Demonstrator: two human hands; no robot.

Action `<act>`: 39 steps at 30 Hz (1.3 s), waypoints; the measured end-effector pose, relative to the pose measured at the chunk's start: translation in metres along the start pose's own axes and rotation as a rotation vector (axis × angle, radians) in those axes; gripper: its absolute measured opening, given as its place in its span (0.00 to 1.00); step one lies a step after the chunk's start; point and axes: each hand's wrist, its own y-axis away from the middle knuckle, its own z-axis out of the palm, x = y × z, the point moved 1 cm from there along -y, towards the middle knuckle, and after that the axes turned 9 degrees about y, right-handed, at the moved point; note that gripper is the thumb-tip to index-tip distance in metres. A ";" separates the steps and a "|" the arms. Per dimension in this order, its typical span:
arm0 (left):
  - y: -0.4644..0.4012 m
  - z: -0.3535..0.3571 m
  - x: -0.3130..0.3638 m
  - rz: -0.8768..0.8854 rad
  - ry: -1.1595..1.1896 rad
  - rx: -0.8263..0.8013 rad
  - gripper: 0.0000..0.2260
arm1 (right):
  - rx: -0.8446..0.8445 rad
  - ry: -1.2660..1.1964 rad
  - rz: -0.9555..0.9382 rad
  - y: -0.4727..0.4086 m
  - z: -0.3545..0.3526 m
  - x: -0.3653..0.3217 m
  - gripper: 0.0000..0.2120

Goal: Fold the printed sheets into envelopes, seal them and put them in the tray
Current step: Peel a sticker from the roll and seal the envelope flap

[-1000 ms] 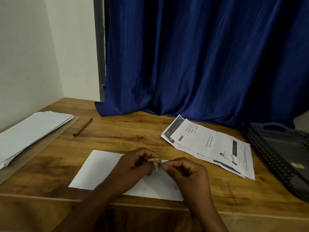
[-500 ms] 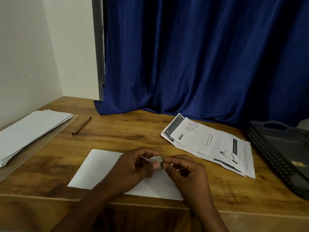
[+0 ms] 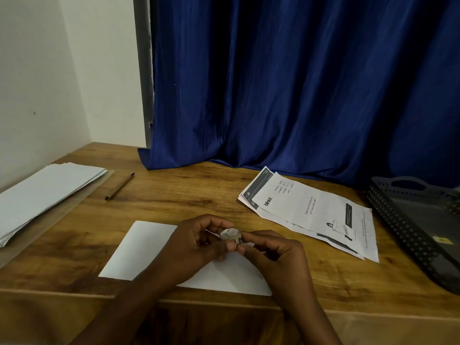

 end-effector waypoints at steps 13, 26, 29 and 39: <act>0.000 0.000 0.000 0.001 0.010 -0.004 0.20 | -0.010 -0.058 0.034 0.000 0.000 0.001 0.12; -0.001 0.000 -0.001 -0.017 0.020 -0.023 0.16 | 0.067 -0.077 0.028 0.002 -0.001 -0.003 0.14; 0.000 0.000 0.000 -0.018 0.016 -0.025 0.16 | 0.084 -0.071 -0.001 0.002 -0.001 -0.006 0.12; 0.001 0.001 -0.001 0.002 -0.033 -0.082 0.17 | 0.083 -0.024 -0.104 0.002 -0.002 -0.010 0.11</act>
